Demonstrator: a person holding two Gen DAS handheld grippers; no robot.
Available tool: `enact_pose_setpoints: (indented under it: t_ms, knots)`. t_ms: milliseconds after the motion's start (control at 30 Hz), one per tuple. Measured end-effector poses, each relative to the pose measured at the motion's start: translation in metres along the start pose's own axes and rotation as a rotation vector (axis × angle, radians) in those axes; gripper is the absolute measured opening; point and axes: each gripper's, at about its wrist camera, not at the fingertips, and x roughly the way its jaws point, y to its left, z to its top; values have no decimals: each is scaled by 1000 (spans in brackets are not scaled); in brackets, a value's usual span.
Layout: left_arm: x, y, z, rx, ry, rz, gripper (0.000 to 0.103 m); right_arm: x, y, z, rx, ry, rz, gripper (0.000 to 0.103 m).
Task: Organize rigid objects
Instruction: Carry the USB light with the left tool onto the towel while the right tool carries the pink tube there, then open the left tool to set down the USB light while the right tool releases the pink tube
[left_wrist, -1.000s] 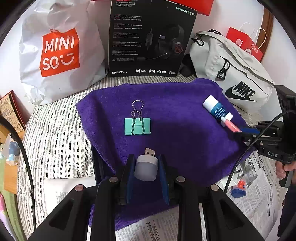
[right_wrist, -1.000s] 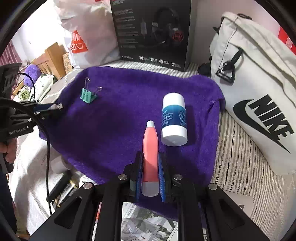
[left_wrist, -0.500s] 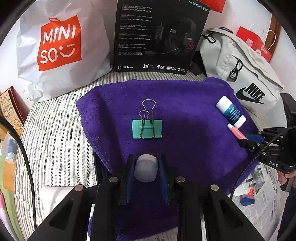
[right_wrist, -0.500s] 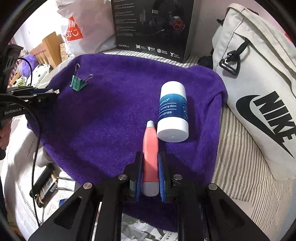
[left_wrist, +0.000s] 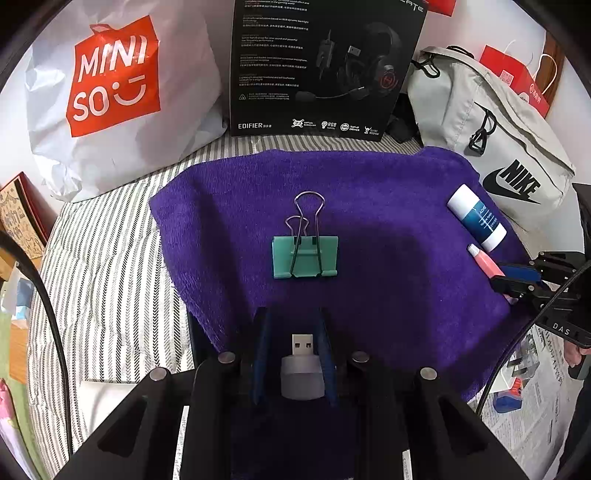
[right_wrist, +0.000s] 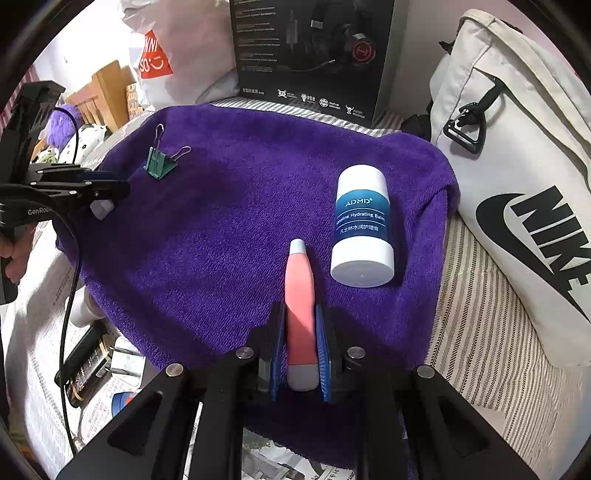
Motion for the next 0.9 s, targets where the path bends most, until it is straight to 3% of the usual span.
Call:
enact_pose_setpoints:
  t_ms: [67,200,233,900]
  knots:
    - [0,-1,-1,8,3,2,24,-1,0,0,6,2,7,20]
    - [0,-8,-4,50,11,18,24,-2,1,-2,9,12,1,43]
    - [0,-9,-4,55,12,22,24,-3,0,-4,9,8,-13,44]
    - [-1,-14,-5,86,-1,117,22,-37,-3,-14,77,-61,-34,46]
